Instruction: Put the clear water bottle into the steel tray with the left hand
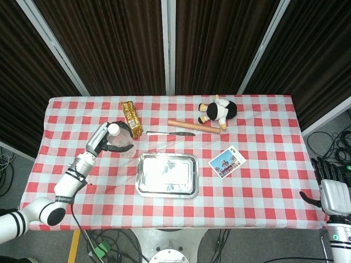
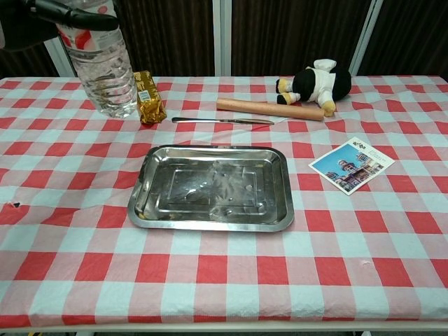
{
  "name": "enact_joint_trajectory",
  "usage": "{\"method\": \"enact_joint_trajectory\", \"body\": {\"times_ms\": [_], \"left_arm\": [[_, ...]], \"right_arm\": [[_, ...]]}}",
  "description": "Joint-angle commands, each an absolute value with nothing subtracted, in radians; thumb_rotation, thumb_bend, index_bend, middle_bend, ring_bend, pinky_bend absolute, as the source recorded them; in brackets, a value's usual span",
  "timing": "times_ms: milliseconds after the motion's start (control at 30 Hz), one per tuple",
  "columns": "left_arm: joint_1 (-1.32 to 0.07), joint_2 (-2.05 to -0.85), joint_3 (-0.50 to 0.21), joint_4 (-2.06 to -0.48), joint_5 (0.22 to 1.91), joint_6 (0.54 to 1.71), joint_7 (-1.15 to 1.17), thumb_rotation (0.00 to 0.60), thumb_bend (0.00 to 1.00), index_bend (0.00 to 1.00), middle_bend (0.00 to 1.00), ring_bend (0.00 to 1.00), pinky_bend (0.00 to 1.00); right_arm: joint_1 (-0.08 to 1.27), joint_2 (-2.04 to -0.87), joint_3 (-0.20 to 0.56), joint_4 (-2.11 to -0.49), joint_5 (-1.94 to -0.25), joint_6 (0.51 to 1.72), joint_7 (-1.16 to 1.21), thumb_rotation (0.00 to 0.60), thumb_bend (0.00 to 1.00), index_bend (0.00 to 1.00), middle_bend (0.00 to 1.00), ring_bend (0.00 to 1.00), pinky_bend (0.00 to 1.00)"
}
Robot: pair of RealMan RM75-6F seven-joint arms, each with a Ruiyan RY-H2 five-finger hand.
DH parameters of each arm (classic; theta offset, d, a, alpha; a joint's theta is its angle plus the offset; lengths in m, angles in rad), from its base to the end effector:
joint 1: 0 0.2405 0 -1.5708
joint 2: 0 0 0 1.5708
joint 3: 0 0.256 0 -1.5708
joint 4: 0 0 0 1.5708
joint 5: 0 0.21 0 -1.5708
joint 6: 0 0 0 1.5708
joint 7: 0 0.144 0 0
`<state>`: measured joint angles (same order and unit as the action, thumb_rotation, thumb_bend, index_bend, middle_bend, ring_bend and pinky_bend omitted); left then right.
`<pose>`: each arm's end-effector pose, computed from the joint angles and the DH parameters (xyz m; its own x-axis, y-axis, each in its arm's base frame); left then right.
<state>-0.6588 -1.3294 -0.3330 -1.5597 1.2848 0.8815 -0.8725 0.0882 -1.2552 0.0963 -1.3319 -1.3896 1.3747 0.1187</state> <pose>-0.1485 0.3669 0.0674 -0.5465 0.4247 0.7218 0.7759 -0.0675 0.6272 -0.3703 -0.1933 0.1447 0.3927 -0.0393 0.9188 -0.9094 0.1324 0.3944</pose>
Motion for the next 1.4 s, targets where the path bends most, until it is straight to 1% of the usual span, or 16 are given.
{"method": "enact_joint_trajectory", "body": {"times_ms": [33,100,167,233,300,367,433,500,567,633,700,767,867,967,1200,1400], "left_arm": [[-0.635,-1.273,-0.342,-1.487,1.235,0.875,-0.851,0.600,0.24,0.60,0.60,0.44,0.45],[-0.618,-1.251,-0.341,-1.428,1.198,0.863,-0.852,0.600,0.24,0.60,0.60,0.44,0.45],[-0.619,-1.261,-0.352,-1.407,1.157,0.839,-0.874,0.600,0.24,0.60,0.60,0.44,0.45],[-0.639,-1.284,-0.341,-1.442,1.190,0.824,-0.865,0.600,0.24,0.60,0.60,0.44,0.45],[-0.662,-1.320,-0.319,-1.514,1.258,0.822,-0.855,0.600,0.24,0.60,0.59,0.44,0.45],[-0.672,-1.336,-0.315,-1.568,1.300,0.838,-0.853,0.600,0.24,0.59,0.59,0.44,0.45],[-0.662,-1.320,-0.327,-1.581,1.298,0.867,-0.852,0.600,0.24,0.59,0.59,0.44,0.45],[-0.634,-1.277,-0.342,-1.552,1.267,0.899,-0.841,0.600,0.24,0.59,0.59,0.44,0.45],[-0.613,-1.244,-0.363,-1.510,1.202,0.897,-0.859,0.600,0.24,0.59,0.59,0.44,0.45],[-0.605,-1.235,-0.374,-1.491,1.173,0.897,-0.866,0.600,0.24,0.59,0.59,0.44,0.45],[-0.616,-1.254,-0.369,-1.503,1.190,0.895,-0.860,0.600,0.24,0.59,0.59,0.44,0.45],[-0.630,-1.287,-0.351,-1.539,1.246,0.906,-0.846,0.600,0.23,0.59,0.59,0.44,0.45],[-0.628,-1.338,-0.356,-1.597,1.296,0.983,-0.856,0.600,0.23,0.59,0.59,0.44,0.45],[-0.614,-1.368,-0.370,-1.611,1.274,1.036,-0.857,0.600,0.23,0.59,0.59,0.44,0.45],[-0.617,-1.411,-0.345,-1.632,1.228,1.006,-0.830,0.600,0.23,0.59,0.59,0.44,0.44],[-0.639,-1.517,-0.312,-1.618,1.222,0.986,-0.809,0.600,0.23,0.59,0.59,0.44,0.44]], "right_arm": [[0.087,-1.250,0.098,-1.332,-1.390,1.378,0.127,0.600,0.10,0.04,0.02,0.00,0.00],[0.084,-1.245,0.102,-1.333,-1.390,1.387,0.137,0.600,0.10,0.04,0.02,0.00,0.00],[0.084,-1.244,0.106,-1.330,-1.387,1.389,0.140,0.600,0.10,0.04,0.02,0.00,0.00],[0.086,-1.245,0.106,-1.328,-1.382,1.380,0.140,0.600,0.10,0.04,0.02,0.00,0.00],[0.089,-1.249,0.104,-1.326,-1.380,1.374,0.124,0.600,0.10,0.04,0.02,0.00,0.00],[0.090,-1.253,0.104,-1.328,-1.378,1.372,0.115,0.600,0.10,0.04,0.02,0.00,0.00],[0.090,-1.253,0.104,-1.331,-1.380,1.373,0.115,0.600,0.10,0.04,0.02,0.00,0.00],[0.090,-1.251,0.102,-1.333,-1.383,1.374,0.114,0.600,0.10,0.04,0.02,0.00,0.00],[0.091,-1.250,0.102,-1.333,-1.383,1.371,0.117,0.600,0.10,0.04,0.02,0.00,0.00],[0.091,-1.252,0.100,-1.332,-1.384,1.370,0.116,0.600,0.10,0.04,0.02,0.00,0.00],[0.092,-1.255,0.098,-1.330,-1.385,1.369,0.110,0.600,0.10,0.04,0.02,0.00,0.00],[0.091,-1.258,0.098,-1.330,-1.388,1.373,0.104,0.600,0.10,0.04,0.02,0.00,0.00],[0.090,-1.262,0.099,-1.331,-1.391,1.384,0.093,0.600,0.10,0.04,0.02,0.00,0.00],[0.089,-1.263,0.097,-1.332,-1.394,1.387,0.092,0.600,0.10,0.04,0.02,0.00,0.00],[0.090,-1.263,0.094,-1.331,-1.396,1.382,0.094,0.600,0.10,0.04,0.02,0.00,0.00],[0.087,-1.261,0.099,-1.327,-1.390,1.386,0.103,0.600,0.10,0.04,0.02,0.00,0.00]]}}
